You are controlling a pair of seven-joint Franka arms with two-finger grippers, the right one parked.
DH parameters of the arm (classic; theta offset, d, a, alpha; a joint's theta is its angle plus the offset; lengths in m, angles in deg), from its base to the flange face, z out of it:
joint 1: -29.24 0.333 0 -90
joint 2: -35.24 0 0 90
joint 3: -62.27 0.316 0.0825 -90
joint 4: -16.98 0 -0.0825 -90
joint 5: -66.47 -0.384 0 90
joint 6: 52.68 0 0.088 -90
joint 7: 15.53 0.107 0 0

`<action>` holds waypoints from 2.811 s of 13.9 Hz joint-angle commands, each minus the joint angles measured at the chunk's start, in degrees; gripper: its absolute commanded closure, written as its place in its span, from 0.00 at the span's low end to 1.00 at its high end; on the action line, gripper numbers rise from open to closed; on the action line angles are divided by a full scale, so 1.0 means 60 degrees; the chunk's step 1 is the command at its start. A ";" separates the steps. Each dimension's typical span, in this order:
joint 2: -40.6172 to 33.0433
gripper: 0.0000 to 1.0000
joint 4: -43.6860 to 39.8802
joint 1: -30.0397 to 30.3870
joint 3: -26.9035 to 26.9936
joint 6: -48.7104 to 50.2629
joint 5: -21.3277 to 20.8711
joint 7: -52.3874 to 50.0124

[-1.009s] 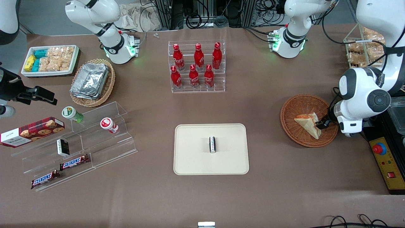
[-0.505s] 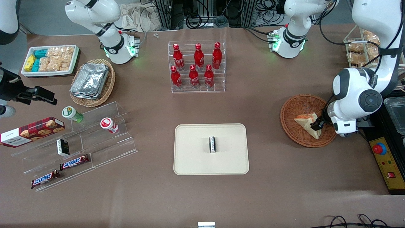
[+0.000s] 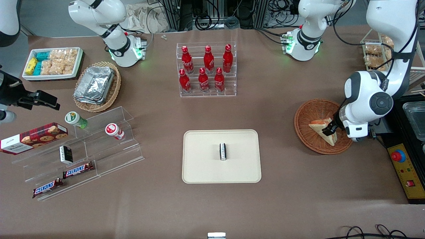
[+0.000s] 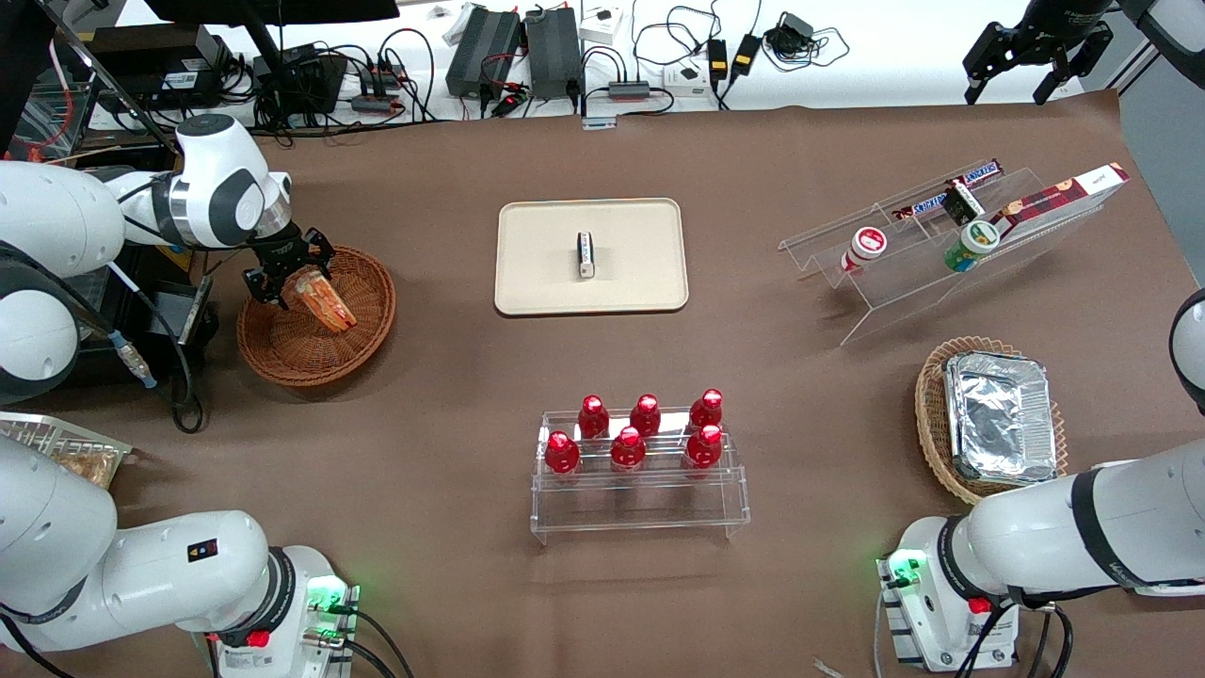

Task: Place sandwich from basket to tray
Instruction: 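Close the left gripper on the sandwich's wrapped edge, then lift the sandwich out of the basket with the left gripper, then carry the sandwich over the cream tray beside the black box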

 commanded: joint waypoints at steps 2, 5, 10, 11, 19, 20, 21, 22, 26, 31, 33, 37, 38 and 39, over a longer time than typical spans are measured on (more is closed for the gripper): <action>-0.0296 0.02 0.0870 0.0058 -0.0007 -0.1055 -0.0057 -0.0267; -0.0281 0.26 0.0842 0.0014 -0.0007 -0.1055 -0.0057 -0.0252; -0.0427 0.95 0.0667 -0.0030 -0.0036 -0.0808 -0.0057 -0.0120; -0.0500 0.96 0.0492 -0.0030 -0.0051 -0.0429 -0.0057 -0.0048; -0.0457 0.98 -0.4237 -0.0088 -0.1220 0.4771 -0.0101 0.2615; -0.0428 0.98 -0.4749 -0.0219 -0.1527 0.5079 -0.0290 0.3010; -0.0282 0.98 -0.5247 -0.0525 -0.1893 0.5387 -0.0596 0.3101; -0.0092 0.98 -0.5789 -0.1021 -0.2158 0.5709 -0.0889 0.3088; 0.1984 0.98 -0.7577 -0.3423 -0.2233 0.5815 -0.0921 0.2388; 0.4199 0.98 -0.8270 -0.4101 -0.2219 0.3885 -0.1053 0.1317; 0.4639 0.98 -0.8255 -0.4248 -0.2160 0.3473 -0.1591 0.1199; 0.5357 0.98 -0.8255 -0.4468 -0.2160 0.2552 -0.2619 0.0686; 0.5518 0.98 -0.8255 -0.4526 -0.2160 0.2331 -0.2621 0.0685; 0.5650 0.98 -0.8270 -0.4570 -0.2146 0.2155 -0.2635 0.0714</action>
